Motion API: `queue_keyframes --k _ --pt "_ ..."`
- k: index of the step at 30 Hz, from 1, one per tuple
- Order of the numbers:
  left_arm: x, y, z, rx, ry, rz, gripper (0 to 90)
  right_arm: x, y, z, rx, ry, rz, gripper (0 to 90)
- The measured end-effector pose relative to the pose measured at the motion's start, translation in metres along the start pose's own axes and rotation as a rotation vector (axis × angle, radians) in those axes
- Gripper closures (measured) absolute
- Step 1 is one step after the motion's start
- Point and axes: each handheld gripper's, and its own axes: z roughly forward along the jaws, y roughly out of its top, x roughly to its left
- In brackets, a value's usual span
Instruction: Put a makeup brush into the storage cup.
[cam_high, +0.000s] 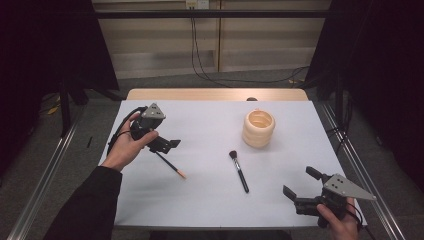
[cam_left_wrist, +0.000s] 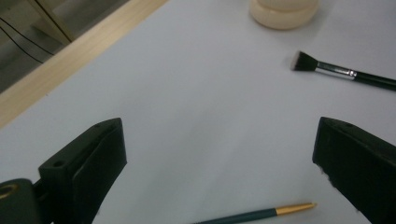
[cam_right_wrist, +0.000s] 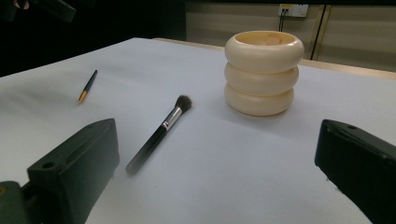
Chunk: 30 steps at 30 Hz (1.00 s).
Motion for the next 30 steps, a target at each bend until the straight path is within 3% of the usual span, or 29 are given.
queue_keyframes --k 1,4,7,14,16,18,20,21,24,25,26,27,30 --pt "0.002 -0.001 0.002 0.041 -0.022 0.016 2.8 0.000 0.000 0.000 0.000 -0.002 0.002 0.0" --pt "0.001 -0.002 0.005 0.057 -0.027 0.010 2.9 0.000 0.000 0.000 0.002 -0.002 0.003 0.0" --pt "0.004 -0.004 0.009 0.110 -0.064 0.019 3.0 0.000 0.000 0.001 0.002 0.002 0.002 0.0" --pt "0.008 -0.008 0.016 0.166 -0.079 0.004 3.3 0.000 0.000 0.000 0.002 -0.003 0.005 0.0" --pt "0.010 -0.008 0.017 0.195 -0.082 0.033 3.3 0.000 0.000 0.000 0.004 -0.002 0.002 0.0" --pt "0.009 -0.010 0.020 0.193 -0.082 -0.003 3.3 0.000 0.000 0.000 0.002 -0.002 -0.001 0.0" --pt "0.014 -0.011 0.022 0.252 -0.098 0.036 3.4 0.000 0.000 0.000 0.003 -0.001 0.000 0.0" --pt "0.012 -0.013 0.025 0.233 -0.102 -0.016 3.4 0.001 0.000 0.001 0.002 -0.004 0.004 0.0" --pt "0.013 -0.016 0.028 0.258 -0.114 -0.022 3.6 0.001 0.000 0.000 0.002 -0.006 0.003 0.0" --pt "0.016 -0.016 0.028 0.303 -0.121 0.033 3.6 0.001 0.000 0.000 0.002 -0.006 0.003 0.0" --pt "0.014 -0.017 0.031 0.278 -0.121 -0.014 3.5 0.000 0.000 0.000 0.003 -0.003 0.000 0.0" --pt "0.018 -0.018 0.032 0.325 -0.137 0.016 3.6 0.000 0.000 0.001 0.005 -0.002 -0.002 0.0" --pt "0.017 -0.020 0.036 0.334 -0.143 -0.002 3.7 0.000 0.000 0.001 0.006 0.001 -0.006 0.0"
